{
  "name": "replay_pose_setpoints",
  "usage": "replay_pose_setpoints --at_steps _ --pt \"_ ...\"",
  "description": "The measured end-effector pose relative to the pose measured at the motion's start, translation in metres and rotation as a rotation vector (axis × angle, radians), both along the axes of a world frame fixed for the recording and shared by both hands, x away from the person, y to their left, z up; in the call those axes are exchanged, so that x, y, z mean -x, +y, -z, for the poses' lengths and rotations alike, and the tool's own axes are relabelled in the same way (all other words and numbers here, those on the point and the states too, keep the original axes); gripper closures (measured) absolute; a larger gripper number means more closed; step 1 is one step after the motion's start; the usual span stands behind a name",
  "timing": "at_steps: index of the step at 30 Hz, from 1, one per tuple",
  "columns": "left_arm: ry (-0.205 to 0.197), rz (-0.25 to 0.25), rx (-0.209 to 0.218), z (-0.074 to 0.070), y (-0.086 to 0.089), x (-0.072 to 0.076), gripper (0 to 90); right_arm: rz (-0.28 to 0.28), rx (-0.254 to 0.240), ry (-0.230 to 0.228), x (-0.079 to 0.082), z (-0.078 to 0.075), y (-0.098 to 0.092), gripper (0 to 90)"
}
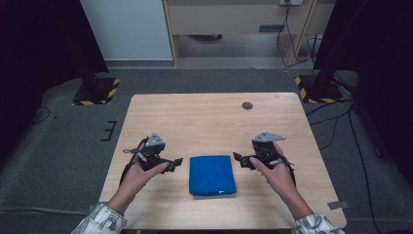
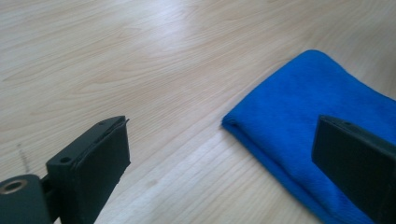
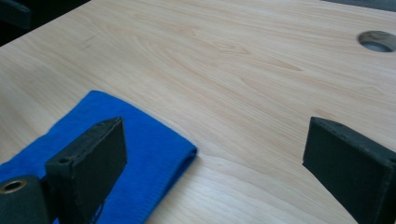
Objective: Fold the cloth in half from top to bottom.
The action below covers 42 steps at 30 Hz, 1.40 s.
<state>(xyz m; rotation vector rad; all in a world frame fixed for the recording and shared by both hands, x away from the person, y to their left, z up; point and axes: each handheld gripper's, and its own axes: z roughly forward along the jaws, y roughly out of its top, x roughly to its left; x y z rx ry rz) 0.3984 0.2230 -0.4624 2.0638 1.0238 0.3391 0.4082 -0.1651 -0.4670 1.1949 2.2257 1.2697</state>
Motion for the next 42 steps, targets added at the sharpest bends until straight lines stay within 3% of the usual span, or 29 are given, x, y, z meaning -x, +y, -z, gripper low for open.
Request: replay_pose_setpoints --at_steps 8,13,23,30,34,36,39,42 --pt "0.03 -0.055 -0.009 0.016 0.022 -0.009 4.3 0.064 -0.011 0.023 -0.012 0.012 -0.03 6.2" --pt "0.058 -0.077 -0.046 0.03 0.034 -0.01 4.4 0.083 0.003 0.09 -0.013 0.03 -0.044 6.6" --pt "0.095 -0.118 -0.101 0.046 0.047 -0.02 4.4 0.148 0.059 0.162 -0.021 0.054 -0.075 6.7" --pt "0.1 -0.178 -0.125 0.053 0.053 -0.039 4.6 0.246 0.08 0.171 -0.038 0.057 -0.108 6.9" --pt "0.091 -0.191 -0.162 0.061 0.051 -0.047 4.6 0.32 0.095 0.168 -0.045 0.062 -0.123 8.4" --pt "0.098 -0.204 -0.165 0.066 0.05 -0.051 4.7 0.353 0.105 0.172 -0.048 0.066 -0.127 8.4" --pt "0.067 -0.21 -0.172 0.069 0.048 -0.053 2.5 0.379 0.137 0.131 -0.05 0.069 -0.125 8.6" --pt "0.028 -0.21 -0.145 0.073 0.049 -0.052 0.8 0.36 0.193 0.094 -0.05 0.072 -0.117 8.0"
